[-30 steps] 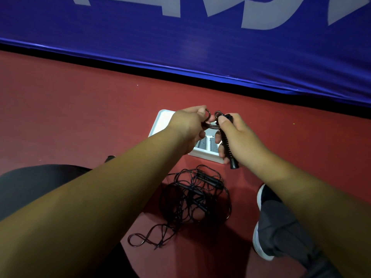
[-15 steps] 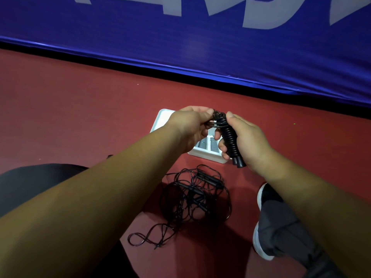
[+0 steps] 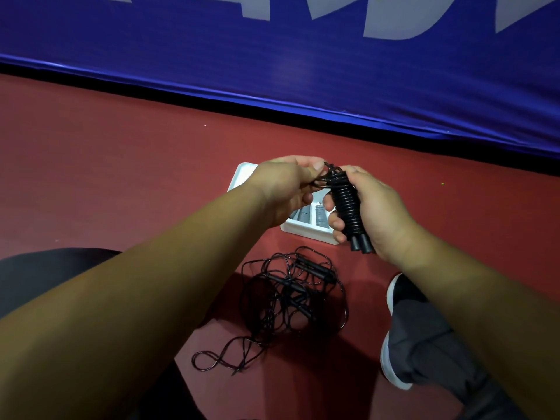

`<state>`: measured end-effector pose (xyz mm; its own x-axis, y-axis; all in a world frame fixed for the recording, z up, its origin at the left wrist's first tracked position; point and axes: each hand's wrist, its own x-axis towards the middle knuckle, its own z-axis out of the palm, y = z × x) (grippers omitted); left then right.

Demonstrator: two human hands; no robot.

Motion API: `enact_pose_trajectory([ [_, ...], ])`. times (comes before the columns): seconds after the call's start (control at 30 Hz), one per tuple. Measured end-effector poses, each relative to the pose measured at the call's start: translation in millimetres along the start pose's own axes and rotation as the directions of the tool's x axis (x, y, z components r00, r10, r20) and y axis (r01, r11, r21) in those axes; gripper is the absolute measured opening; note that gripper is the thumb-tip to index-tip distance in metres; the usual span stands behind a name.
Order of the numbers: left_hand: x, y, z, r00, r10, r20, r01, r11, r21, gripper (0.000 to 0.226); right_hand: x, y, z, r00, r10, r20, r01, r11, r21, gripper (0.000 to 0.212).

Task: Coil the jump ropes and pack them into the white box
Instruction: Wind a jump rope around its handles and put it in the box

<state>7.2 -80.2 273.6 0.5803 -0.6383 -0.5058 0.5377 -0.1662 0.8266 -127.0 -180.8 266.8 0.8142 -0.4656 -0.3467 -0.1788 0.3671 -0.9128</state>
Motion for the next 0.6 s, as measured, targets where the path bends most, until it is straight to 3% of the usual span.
enact_pose_trajectory([
  [0.1, -1.3, 2.9, -0.6, 0.999, -0.019, 0.036, 0.017, 0.999, 0.041, 0.019, -1.8, -0.6, -1.0, 0.999, 0.022, 0.025, -0.023, 0.999, 0.034, 0.033],
  [0.2, -6.0, 6.7, 1.8, 0.999, 0.030, -0.034, -0.027, 0.996, 0.090, 0.018, -2.6, -0.1, -2.2, 0.999, 0.019, 0.029, -0.020, 0.999, 0.025, 0.029],
  [0.33, -4.2, 5.2, 2.0, 0.990, 0.110, -0.087, -0.091, 0.977, 0.193, 0.006, -1.4, -1.7, -2.4, 1.000, -0.006, -0.007, 0.006, 0.999, -0.053, 0.023],
  [0.5, -2.4, 5.4, 0.8, 0.977, 0.194, -0.083, -0.159, 0.935, 0.316, 0.009, 2.2, -1.3, 1.2, 0.995, -0.042, -0.087, 0.027, 0.985, -0.169, 0.024],
  [0.6, -7.0, 5.5, -0.3, 0.992, 0.116, -0.045, -0.104, 0.971, 0.215, 0.014, 1.7, -0.9, 2.2, 0.995, -0.056, -0.082, 0.038, 0.978, -0.206, 0.025],
])
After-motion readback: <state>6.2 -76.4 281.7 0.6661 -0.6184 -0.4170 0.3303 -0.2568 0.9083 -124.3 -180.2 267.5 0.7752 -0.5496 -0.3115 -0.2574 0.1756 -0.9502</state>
